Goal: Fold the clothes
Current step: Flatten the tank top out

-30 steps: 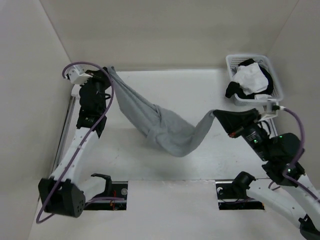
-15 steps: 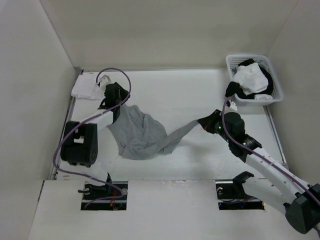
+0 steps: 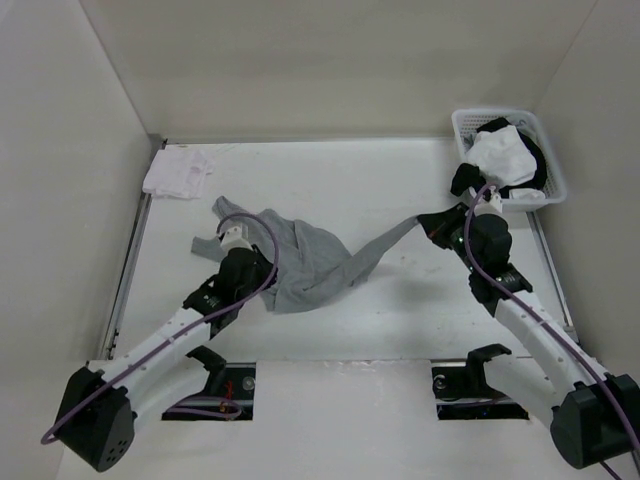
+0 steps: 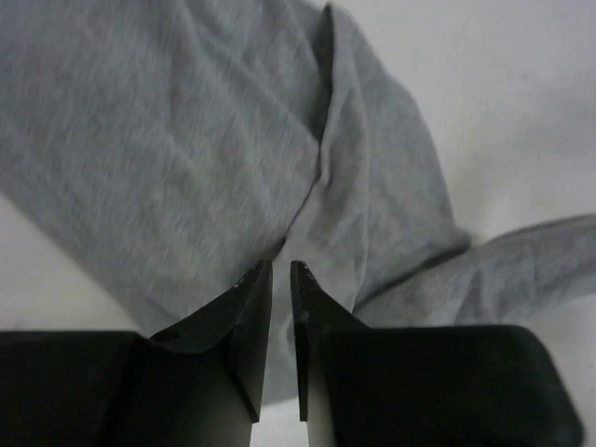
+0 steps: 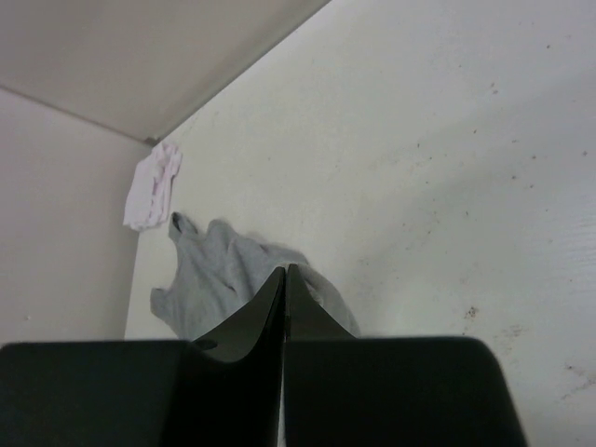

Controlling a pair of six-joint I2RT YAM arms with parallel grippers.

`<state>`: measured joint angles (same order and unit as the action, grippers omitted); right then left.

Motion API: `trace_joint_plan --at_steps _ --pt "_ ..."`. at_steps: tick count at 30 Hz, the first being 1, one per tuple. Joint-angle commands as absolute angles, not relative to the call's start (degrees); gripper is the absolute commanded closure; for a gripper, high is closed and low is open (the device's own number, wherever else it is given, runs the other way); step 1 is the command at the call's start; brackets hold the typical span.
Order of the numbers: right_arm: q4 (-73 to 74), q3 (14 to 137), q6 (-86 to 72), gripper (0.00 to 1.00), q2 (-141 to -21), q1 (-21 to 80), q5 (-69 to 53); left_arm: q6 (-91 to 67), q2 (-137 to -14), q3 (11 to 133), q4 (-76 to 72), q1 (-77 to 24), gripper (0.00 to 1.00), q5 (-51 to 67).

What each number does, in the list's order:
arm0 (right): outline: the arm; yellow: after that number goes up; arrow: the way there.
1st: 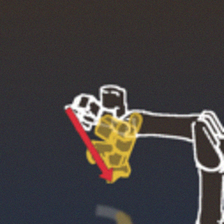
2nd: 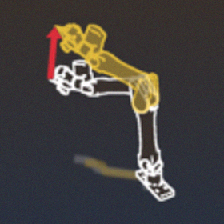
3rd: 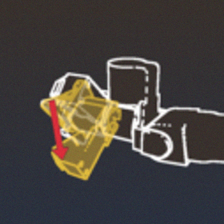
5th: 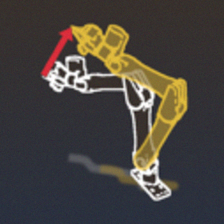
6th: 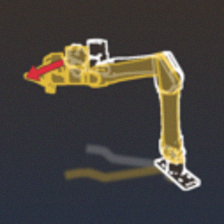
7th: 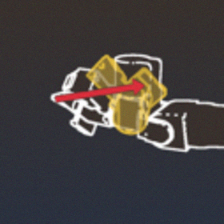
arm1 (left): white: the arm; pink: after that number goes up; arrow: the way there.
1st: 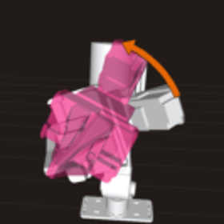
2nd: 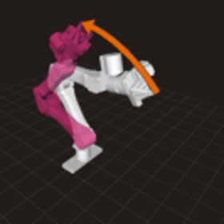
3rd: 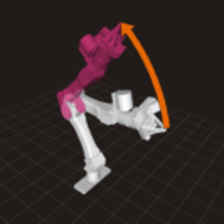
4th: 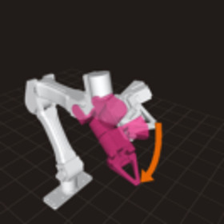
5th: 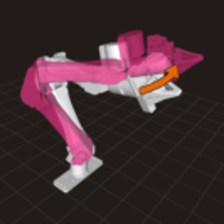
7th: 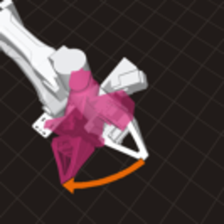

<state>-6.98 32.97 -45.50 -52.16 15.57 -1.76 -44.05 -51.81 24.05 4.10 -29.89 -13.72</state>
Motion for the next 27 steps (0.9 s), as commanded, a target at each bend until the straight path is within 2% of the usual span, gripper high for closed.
trace_joint_plan --at_steps 1,5,13,17,27 --pt "-12.48 32.26 -46.32 0.99 -52.47 13.58 -4.74 -48.15 -46.5 22.42 15.01 -34.39 0.83 -15.82" --pt "-12.74 32.08 -46.14 1.0 -53.35 13.14 -5.71 -49.66 -46.66 22.24 17.84 -41.25 0.74 -17.74" --pt "-12.13 32.17 -45.35 0.99 -52.91 13.31 -5.71 -51.94 -53.09 25.22 22.06 -48.81 0.72 -27.94" --pt "-11.69 31.82 -45.18 0.99 -52.21 13.31 -5.71 -54.05 -53.09 24.35 21.72 -48.91 0.69 -29.18" --pt "-11.07 32.17 -44.82 0.99 -51.15 13.66 -5.98 -52.56 -56.6 23.03 16.53 -47.5 0.7 -25.84"
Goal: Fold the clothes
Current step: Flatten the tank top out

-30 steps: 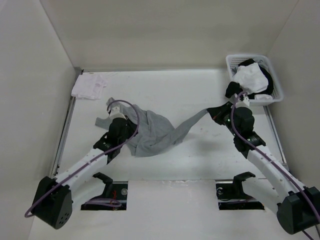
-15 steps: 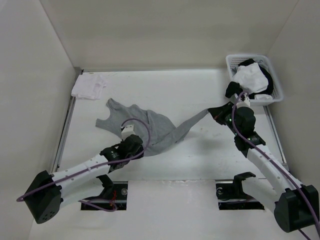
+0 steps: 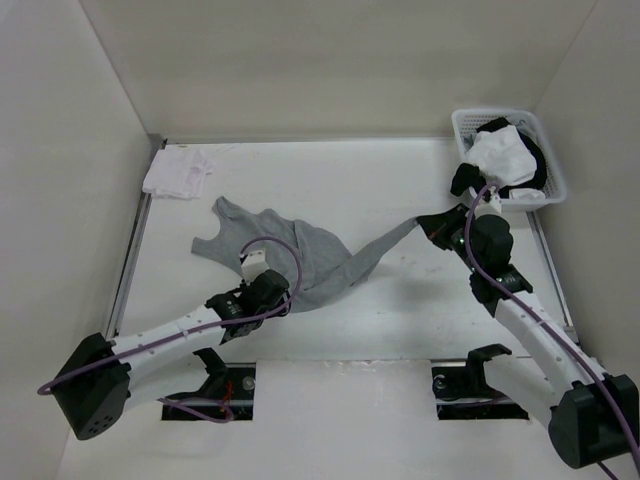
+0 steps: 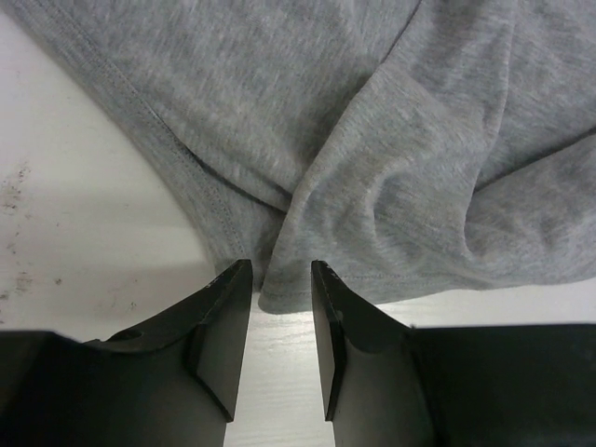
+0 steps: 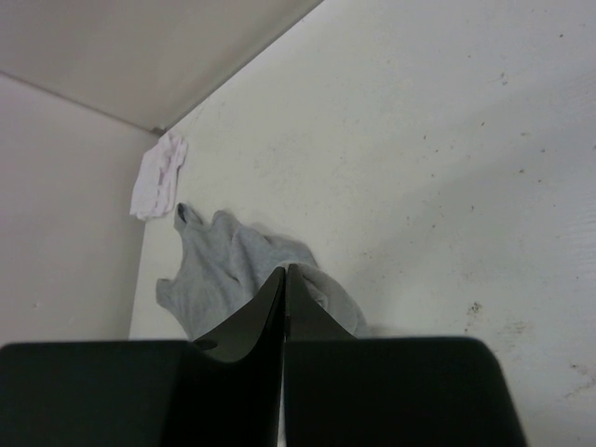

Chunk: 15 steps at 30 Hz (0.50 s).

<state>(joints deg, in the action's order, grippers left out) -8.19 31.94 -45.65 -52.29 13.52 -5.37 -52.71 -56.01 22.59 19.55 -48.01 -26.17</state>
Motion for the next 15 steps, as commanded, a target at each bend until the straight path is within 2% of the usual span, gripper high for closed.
trace_joint_plan --at_steps 1,7,15 --pt "-11.16 32.17 -44.82 0.99 -51.15 13.84 -5.98 -52.3 -56.78 23.03 16.0 -47.42 0.71 -25.67" --pt "-11.43 32.08 -44.82 0.99 -51.59 14.54 -5.89 -51.59 -57.48 23.03 15.47 -47.06 0.78 -25.23" --pt "-11.07 32.52 -44.82 0.99 -50.45 14.63 -5.98 -52.21 -57.39 22.24 15.82 -46.98 0.79 -24.35"
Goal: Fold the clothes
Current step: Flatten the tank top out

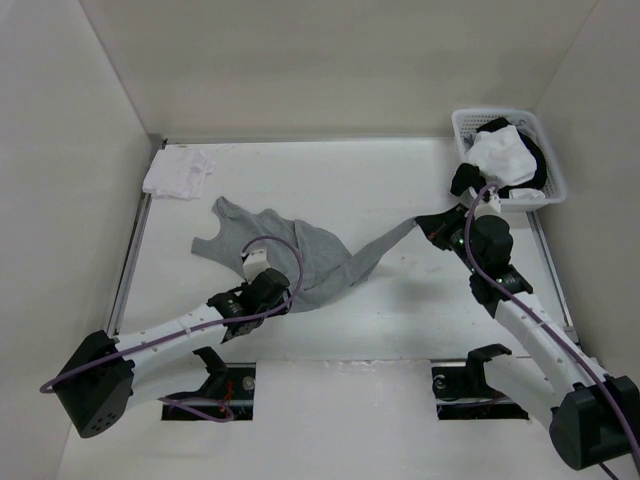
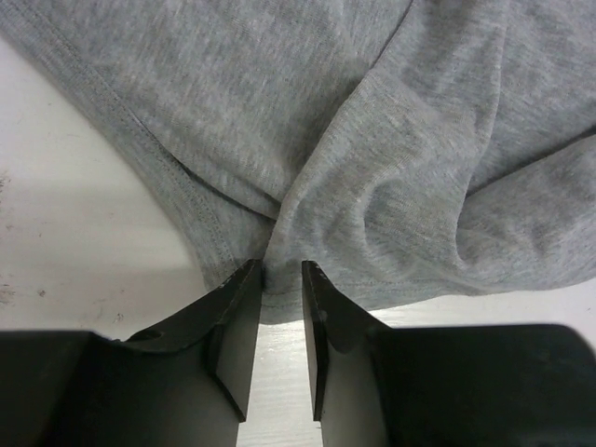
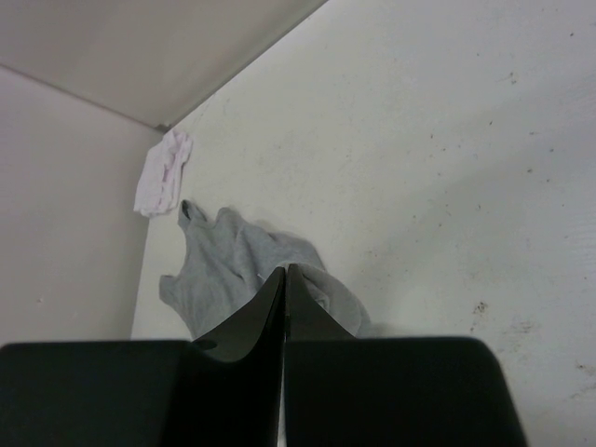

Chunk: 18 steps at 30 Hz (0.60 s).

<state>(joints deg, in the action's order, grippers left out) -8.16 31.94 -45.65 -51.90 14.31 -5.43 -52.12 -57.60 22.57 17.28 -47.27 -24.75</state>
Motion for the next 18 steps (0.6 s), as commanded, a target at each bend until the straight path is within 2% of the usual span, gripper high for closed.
trace_joint_plan --at_steps 1,9,13,18 --pt "-11.07 32.52 -44.82 0.99 -50.45 14.63 -5.98 -52.38 -57.39 22.24 15.91 -46.98 0.81 -24.35" --pt "-10.81 32.43 -44.65 0.99 -49.84 14.63 -5.98 -52.65 -53.88 24.69 17.75 -46.71 0.98 -24.79" --pt "-7.83 36.11 -43.51 0.99 -47.29 14.72 -5.71 -48.71 -47.91 36.0 18.99 -46.19 1.0 -25.92" --pt "1.39 48.4 -41.4 1.0 -40.44 18.66 -1.86 -37.46 -45.0 55.34 12.94 -43.99 1.0 -27.86"
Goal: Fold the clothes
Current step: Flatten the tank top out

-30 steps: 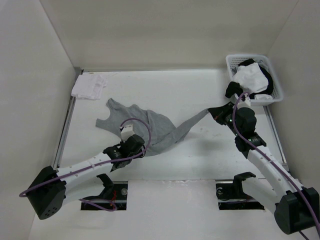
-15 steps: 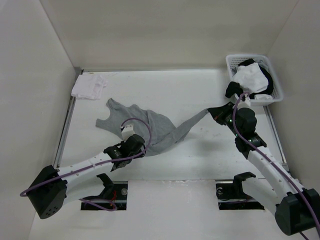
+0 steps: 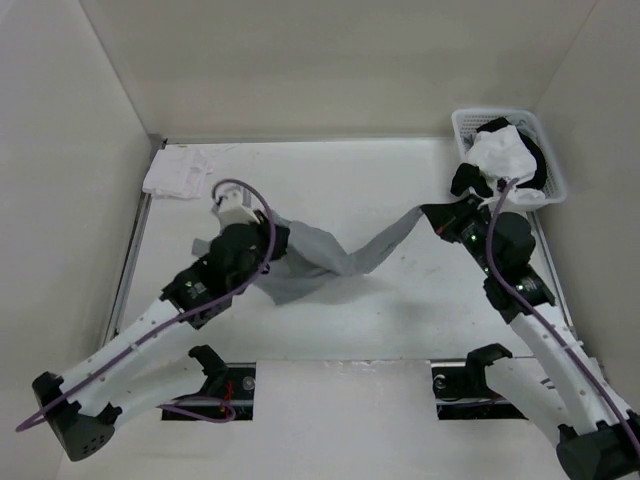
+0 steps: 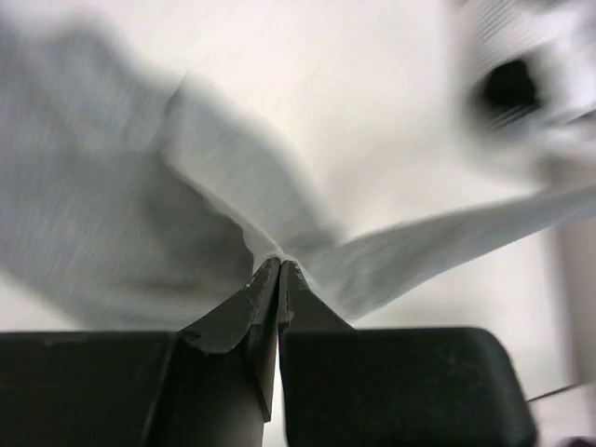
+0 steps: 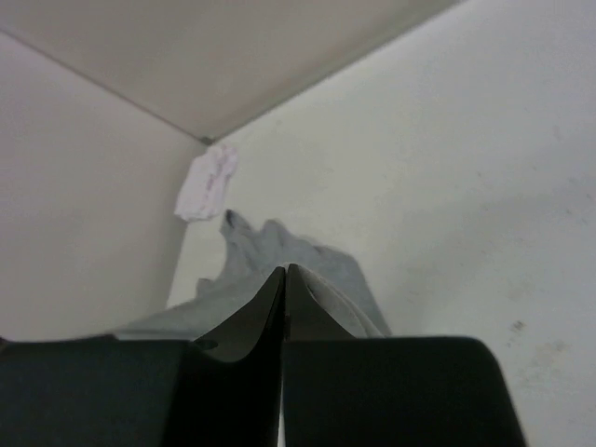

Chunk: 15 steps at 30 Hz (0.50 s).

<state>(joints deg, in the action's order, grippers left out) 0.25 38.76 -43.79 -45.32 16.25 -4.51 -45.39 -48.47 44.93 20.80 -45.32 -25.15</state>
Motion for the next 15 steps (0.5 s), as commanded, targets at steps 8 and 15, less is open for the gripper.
trace_joint_plan --at_steps 8,15 --pt "13.0 76.34 -32.89 1.0 -38.49 35.43 11.32 -31.03 -44.3 73.37 -0.69 -41.09 1.0 -28.12" --pt "15.03 97.27 -20.85 1.0 -45.6 54.51 23.81 -24.79 -46.84 86.55 -4.39 -40.12 1.0 -29.62"
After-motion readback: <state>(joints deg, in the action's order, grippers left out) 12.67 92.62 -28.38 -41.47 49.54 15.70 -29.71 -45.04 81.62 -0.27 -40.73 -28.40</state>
